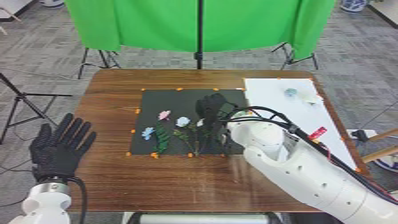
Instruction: Arrange flowers
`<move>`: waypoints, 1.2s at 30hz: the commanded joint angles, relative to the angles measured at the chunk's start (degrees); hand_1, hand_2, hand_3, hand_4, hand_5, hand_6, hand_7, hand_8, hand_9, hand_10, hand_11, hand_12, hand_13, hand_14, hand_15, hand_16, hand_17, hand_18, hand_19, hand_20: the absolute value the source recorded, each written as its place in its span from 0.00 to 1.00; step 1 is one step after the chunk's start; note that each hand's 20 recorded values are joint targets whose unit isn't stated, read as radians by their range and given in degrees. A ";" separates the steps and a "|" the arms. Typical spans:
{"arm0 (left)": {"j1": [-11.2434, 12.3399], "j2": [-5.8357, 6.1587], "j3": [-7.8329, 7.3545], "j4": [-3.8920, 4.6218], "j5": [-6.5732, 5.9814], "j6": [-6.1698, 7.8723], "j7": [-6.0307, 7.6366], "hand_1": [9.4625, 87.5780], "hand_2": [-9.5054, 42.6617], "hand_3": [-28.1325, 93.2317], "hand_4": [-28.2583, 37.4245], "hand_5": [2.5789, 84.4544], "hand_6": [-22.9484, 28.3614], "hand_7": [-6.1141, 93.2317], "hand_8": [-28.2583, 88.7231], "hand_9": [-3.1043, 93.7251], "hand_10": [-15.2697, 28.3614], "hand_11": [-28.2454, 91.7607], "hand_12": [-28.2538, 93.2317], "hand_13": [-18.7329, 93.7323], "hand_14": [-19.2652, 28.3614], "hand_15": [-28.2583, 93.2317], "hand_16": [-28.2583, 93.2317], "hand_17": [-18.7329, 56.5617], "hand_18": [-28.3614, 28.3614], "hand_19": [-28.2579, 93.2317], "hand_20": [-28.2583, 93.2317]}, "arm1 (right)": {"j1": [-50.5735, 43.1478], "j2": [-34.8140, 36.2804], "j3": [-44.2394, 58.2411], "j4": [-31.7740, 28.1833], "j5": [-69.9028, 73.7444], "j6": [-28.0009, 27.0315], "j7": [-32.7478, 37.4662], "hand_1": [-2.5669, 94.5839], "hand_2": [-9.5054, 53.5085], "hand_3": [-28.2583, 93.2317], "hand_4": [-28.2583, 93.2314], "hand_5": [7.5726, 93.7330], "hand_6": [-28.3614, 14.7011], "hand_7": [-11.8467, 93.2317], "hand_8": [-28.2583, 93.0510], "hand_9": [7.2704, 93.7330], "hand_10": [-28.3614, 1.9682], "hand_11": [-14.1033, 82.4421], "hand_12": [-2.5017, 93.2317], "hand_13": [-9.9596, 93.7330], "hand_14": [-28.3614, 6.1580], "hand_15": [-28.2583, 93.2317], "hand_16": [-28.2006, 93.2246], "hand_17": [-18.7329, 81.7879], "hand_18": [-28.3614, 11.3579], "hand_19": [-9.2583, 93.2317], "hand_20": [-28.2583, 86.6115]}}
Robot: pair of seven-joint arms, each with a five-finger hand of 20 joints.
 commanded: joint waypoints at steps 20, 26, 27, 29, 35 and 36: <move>1.50 0.09 0.15 -0.74 -2.88 3.33 2.51 0.19 0.44 0.85 0.00 0.54 0.61 0.22 0.15 0.44 0.69 0.45 0.31 0.44 0.69 0.53 0.17 0.21 0.73 0.48 0.34 | -0.90 0.39 4.16 -3.28 -0.35 -9.18 -5.32 0.60 0.00 0.75 0.00 0.64 0.75 0.42 0.09 0.78 0.73 0.32 0.44 0.68 0.60 0.55 0.46 0.38 0.25 0.58 0.46; 1.25 0.02 0.23 -0.56 -2.87 3.23 2.25 0.19 0.44 0.85 0.00 0.54 0.61 0.22 0.16 0.44 0.69 0.45 0.32 0.44 0.69 0.53 0.17 0.21 0.73 0.48 0.34 | -1.09 0.79 4.73 -4.49 0.15 -9.76 -5.67 0.56 0.00 0.78 0.00 0.64 0.74 0.40 0.10 0.78 0.72 0.34 0.42 0.68 0.60 0.55 0.45 0.38 0.25 0.57 0.46; 1.22 0.00 0.23 -0.53 -2.90 3.18 2.23 0.19 0.44 0.85 0.00 0.54 0.61 0.22 0.16 0.44 0.69 0.45 0.31 0.44 0.69 0.53 0.17 0.21 0.73 0.48 0.34 | -1.01 0.94 4.77 -4.69 0.33 -9.40 -5.56 0.55 0.00 0.79 0.00 0.64 0.74 0.40 0.10 0.77 0.71 0.35 0.41 0.68 0.60 0.55 0.45 0.38 0.25 0.57 0.46; 1.23 -0.07 0.21 -0.49 -2.74 3.12 2.08 0.19 0.44 0.85 0.00 0.54 0.61 0.22 0.16 0.44 0.69 0.45 0.31 0.44 0.69 0.53 0.17 0.21 0.73 0.48 0.34 | -1.19 1.05 5.54 -5.11 0.54 -8.99 -5.54 0.53 0.00 0.80 0.00 0.63 0.74 0.40 0.10 0.76 0.70 0.37 0.40 0.68 0.59 0.55 0.46 0.38 0.24 0.56 0.46; 0.67 -0.10 0.59 -0.15 -2.21 2.42 1.61 0.19 0.44 0.85 0.00 0.54 0.61 0.22 0.16 0.44 0.69 0.45 0.31 0.44 0.69 0.53 0.17 0.21 0.73 0.48 0.34 | -1.55 2.11 10.50 -5.65 2.00 -4.61 -2.21 0.48 0.00 0.86 0.00 0.63 0.73 0.39 0.10 0.73 0.63 0.43 0.32 0.67 0.57 0.56 0.46 0.37 0.24 0.56 0.46; 0.47 -0.09 0.69 -0.08 -2.09 2.37 1.45 0.19 0.44 0.85 0.00 0.54 0.61 0.22 0.16 0.44 0.69 0.45 0.31 0.44 0.69 0.53 0.17 0.21 0.73 0.48 0.34 | -1.36 2.44 11.67 -5.28 2.68 -3.65 -1.02 0.47 0.00 0.87 0.00 0.63 0.73 0.38 0.10 0.71 0.60 0.43 0.28 0.67 0.57 0.56 0.45 0.37 0.24 0.56 0.46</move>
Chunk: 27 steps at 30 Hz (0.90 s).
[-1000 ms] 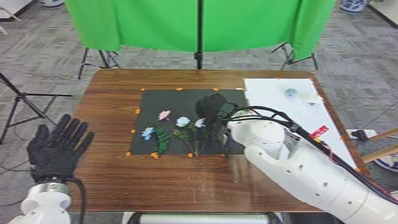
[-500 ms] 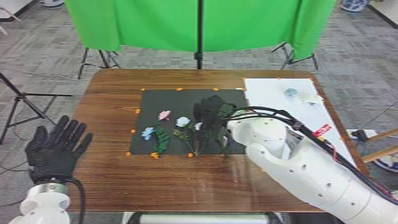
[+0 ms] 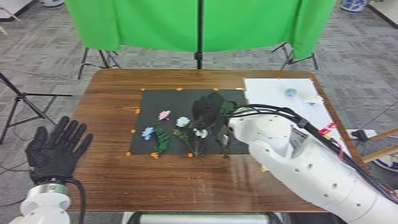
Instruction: Arrange flowers
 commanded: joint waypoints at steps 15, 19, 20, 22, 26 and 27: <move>0.03 0.50 1.63 0.59 1.52 -2.13 -0.49 0.19 0.43 0.85 0.00 0.53 0.60 0.21 0.16 0.44 0.68 0.45 0.32 0.43 0.69 0.52 0.18 0.20 0.73 0.48 0.34 | 4.05 12.69 17.61 10.53 4.81 6.38 18.31 0.46 0.00 0.90 0.00 0.46 0.62 0.33 0.12 0.42 0.38 0.25 0.21 0.44 0.37 0.50 0.37 0.34 0.23 0.55 0.42; 0.36 0.37 1.64 0.38 1.51 -2.39 -0.27 0.19 0.43 0.85 0.00 0.53 0.60 0.21 0.16 0.44 0.69 0.44 0.32 0.43 0.69 0.52 0.18 0.20 0.73 0.48 0.34 | 2.24 14.19 20.60 11.88 6.49 3.49 21.17 0.46 0.00 0.90 0.00 0.44 0.60 0.32 0.12 0.39 0.37 0.23 0.21 0.41 0.36 0.49 0.36 0.34 0.23 0.54 0.41; 0.55 0.34 1.59 0.30 1.41 -2.37 -0.12 0.19 0.43 0.85 0.00 0.53 0.60 0.21 0.16 0.44 0.69 0.44 0.32 0.43 0.69 0.52 0.18 0.20 0.73 0.48 0.34 | 1.48 14.31 21.74 11.89 6.86 2.45 21.44 0.46 0.00 0.90 0.00 0.43 0.60 0.32 0.12 0.39 0.37 0.23 0.21 0.41 0.36 0.48 0.36 0.34 0.23 0.54 0.41; 0.73 0.28 1.47 0.23 1.35 -2.26 0.07 0.19 0.43 0.85 0.00 0.53 0.60 0.21 0.16 0.43 0.69 0.44 0.32 0.43 0.69 0.52 0.18 0.20 0.73 0.48 0.34 | 0.30 14.43 23.29 12.13 6.92 0.62 22.02 0.46 0.00 0.90 0.00 0.42 0.59 0.30 0.13 0.38 0.36 0.23 0.21 0.40 0.35 0.48 0.36 0.34 0.23 0.54 0.41; 0.64 0.23 1.36 0.24 1.35 -2.51 0.25 0.19 0.43 0.85 0.00 0.53 0.60 0.21 0.16 0.43 0.69 0.44 0.32 0.43 0.69 0.52 0.18 0.20 0.73 0.48 0.34 | -0.81 14.25 24.99 13.02 9.10 -3.17 23.79 0.45 0.00 0.90 0.00 0.39 0.58 0.29 0.13 0.35 0.36 0.22 0.20 0.38 0.33 0.46 0.36 0.33 0.23 0.52 0.40; 0.58 0.25 1.39 0.25 1.32 -2.50 0.37 0.19 0.43 0.85 0.00 0.53 0.60 0.21 0.16 0.43 0.69 0.44 0.32 0.43 0.69 0.52 0.18 0.20 0.73 0.47 0.34 | -0.87 13.98 25.26 13.39 9.07 -4.62 23.93 0.45 0.00 0.90 0.00 0.38 0.57 0.28 0.13 0.34 0.36 0.22 0.20 0.38 0.33 0.46 0.35 0.33 0.23 0.51 0.40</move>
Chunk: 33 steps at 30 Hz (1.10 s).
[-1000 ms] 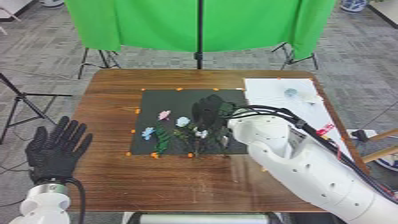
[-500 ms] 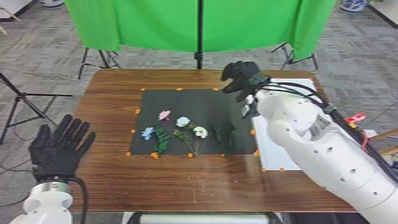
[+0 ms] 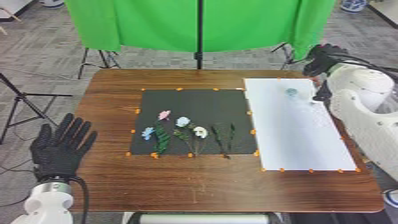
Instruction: Arrange flowers
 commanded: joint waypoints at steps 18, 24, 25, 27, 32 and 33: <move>0.85 -0.49 0.30 0.41 0.36 -1.10 -0.47 0.19 0.43 0.85 0.00 0.53 0.60 0.21 0.16 0.43 0.68 0.44 0.32 0.43 0.69 0.52 0.18 0.20 0.73 0.47 0.34 | -3.15 -0.63 0.60 6.79 2.23 -10.68 1.67 0.45 0.00 0.90 0.00 0.26 0.56 0.25 0.14 0.24 0.40 0.18 0.16 0.37 0.36 0.45 0.36 0.32 0.23 0.52 0.40; 0.70 -0.49 0.25 0.50 0.39 -0.85 -0.95 0.19 0.43 0.85 0.00 0.53 0.60 0.21 0.16 0.43 0.69 0.44 0.32 0.43 0.69 0.52 0.18 0.20 0.73 0.47 0.34 | -3.93 -1.17 -0.49 9.13 3.32 -10.95 2.06 0.46 0.00 0.90 0.00 0.27 0.57 0.26 0.14 0.24 0.41 0.18 0.16 0.37 0.36 0.45 0.36 0.32 0.23 0.51 0.39; 0.73 -0.52 0.19 0.41 0.42 -0.54 -1.06 0.19 0.43 0.85 0.00 0.53 0.60 0.21 0.16 0.43 0.68 0.44 0.32 0.43 0.69 0.52 0.18 0.20 0.73 0.47 0.34 | -4.36 -1.04 -0.86 9.22 3.16 -9.75 2.15 0.46 0.00 0.90 0.00 0.28 0.57 0.26 0.14 0.24 0.41 0.19 0.16 0.36 0.36 0.45 0.36 0.32 0.23 0.51 0.39; 0.82 -0.40 0.22 0.40 0.04 -0.68 -0.71 0.19 0.43 0.85 0.00 0.53 0.60 0.21 0.16 0.43 0.68 0.44 0.32 0.43 0.69 0.52 0.18 0.20 0.73 0.47 0.34 | -5.48 -0.84 -0.93 9.10 1.91 -8.21 1.38 0.47 0.00 0.89 0.00 0.31 0.58 0.29 0.13 0.24 0.41 0.19 0.15 0.38 0.39 0.46 0.35 0.33 0.24 0.53 0.40; 0.74 -0.41 0.33 0.51 0.05 -0.71 -0.52 0.19 0.43 0.85 0.00 0.53 0.60 0.22 0.16 0.44 0.68 0.44 0.32 0.43 0.69 0.52 0.18 0.20 0.73 0.48 0.34 | -5.95 -0.70 -1.73 9.59 1.43 -6.40 0.49 0.51 0.00 0.89 0.00 0.41 0.65 0.36 0.11 0.39 0.51 0.26 0.16 0.48 0.48 0.52 0.36 0.35 0.25 0.57 0.41; 0.83 -0.50 0.28 0.46 0.04 -0.75 -0.49 0.20 0.43 0.85 0.00 0.53 0.60 0.22 0.16 0.44 0.68 0.45 0.32 0.43 0.69 0.52 0.18 0.20 0.73 0.48 0.34 | -6.09 -0.65 -1.99 9.72 1.13 -5.58 0.34 0.52 0.00 0.89 0.00 0.43 0.66 0.37 0.10 0.42 0.53 0.26 0.17 0.50 0.50 0.52 0.36 0.35 0.26 0.57 0.41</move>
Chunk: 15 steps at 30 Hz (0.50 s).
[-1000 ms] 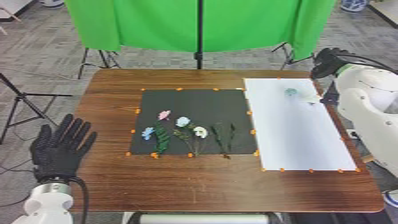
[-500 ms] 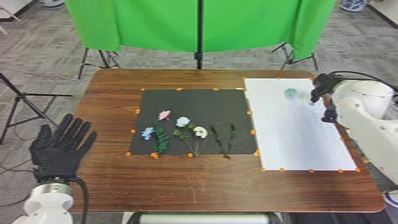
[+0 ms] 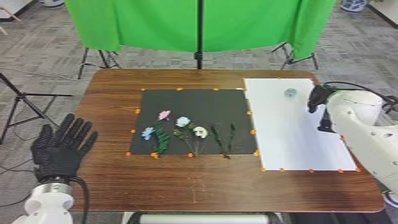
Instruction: Arrange flowers
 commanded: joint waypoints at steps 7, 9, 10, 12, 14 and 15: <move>0.74 -0.56 0.27 0.47 -0.17 -0.37 -0.06 0.20 0.43 0.85 0.00 0.53 0.60 0.22 0.16 0.43 0.69 0.45 0.32 0.43 0.69 0.52 0.18 0.20 0.73 0.48 0.34 | -3.71 0.91 -2.72 1.24 -3.75 10.52 -2.60 0.57 0.00 0.86 0.00 0.56 0.73 0.44 0.08 0.63 0.62 0.41 0.24 0.63 0.59 0.57 0.40 0.40 0.32 0.59 0.42; 0.46 -0.61 0.36 0.55 -0.13 -0.21 -0.07 0.19 0.43 0.85 0.00 0.53 0.60 0.22 0.16 0.43 0.68 0.45 0.32 0.43 0.69 0.52 0.18 0.20 0.73 0.48 0.34 | -3.96 1.33 -3.90 1.45 -3.71 13.75 -2.57 0.58 0.00 0.84 0.00 0.58 0.73 0.46 0.11 0.65 0.65 0.40 0.30 0.64 0.62 0.55 0.46 0.40 0.31 0.60 0.43; 0.38 -0.67 0.38 0.60 0.01 -0.38 -0.20 0.20 0.43 0.85 0.00 0.53 0.60 0.22 0.16 0.43 0.68 0.45 0.32 0.43 0.69 0.52 0.18 0.20 0.73 0.48 0.34 | -4.27 1.70 -4.42 1.40 -3.48 16.12 -2.43 0.61 0.00 0.80 0.00 0.58 0.74 0.48 0.16 0.68 0.70 0.36 0.37 0.65 0.66 0.54 0.50 0.40 0.30 0.61 0.44; 0.60 -0.84 0.30 0.52 0.11 -0.39 -0.29 0.19 0.43 0.85 0.00 0.53 0.60 0.22 0.16 0.43 0.69 0.45 0.32 0.43 0.69 0.52 0.18 0.20 0.73 0.48 0.34 | -4.91 1.97 -4.67 1.04 -3.06 18.98 -2.23 0.64 0.00 0.77 0.00 0.61 0.73 0.51 0.19 0.74 0.73 0.29 0.44 0.68 0.70 0.52 0.53 0.41 0.31 0.61 0.45; 0.73 -0.90 0.27 0.49 -0.05 -0.36 -0.24 0.19 0.43 0.85 0.00 0.53 0.60 0.22 0.16 0.43 0.69 0.44 0.32 0.43 0.69 0.52 0.18 0.20 0.73 0.48 0.34 | -5.37 2.17 -4.34 0.25 -3.99 20.43 -3.24 0.66 0.00 0.76 0.00 0.66 0.75 0.56 0.21 0.82 0.75 0.28 0.49 0.72 0.74 0.50 0.57 0.42 0.30 0.62 0.46; 0.88 -0.91 0.22 0.46 0.04 -0.42 -0.20 0.19 0.43 0.85 0.00 0.53 0.60 0.22 0.16 0.43 0.68 0.45 0.32 0.43 0.69 0.52 0.18 0.20 0.73 0.48 0.34 | -5.61 2.49 -4.30 -0.57 -3.92 21.77 -3.64 0.66 0.00 0.76 0.00 0.67 0.75 0.57 0.22 0.83 0.75 0.28 0.50 0.72 0.74 0.50 0.57 0.42 0.30 0.62 0.47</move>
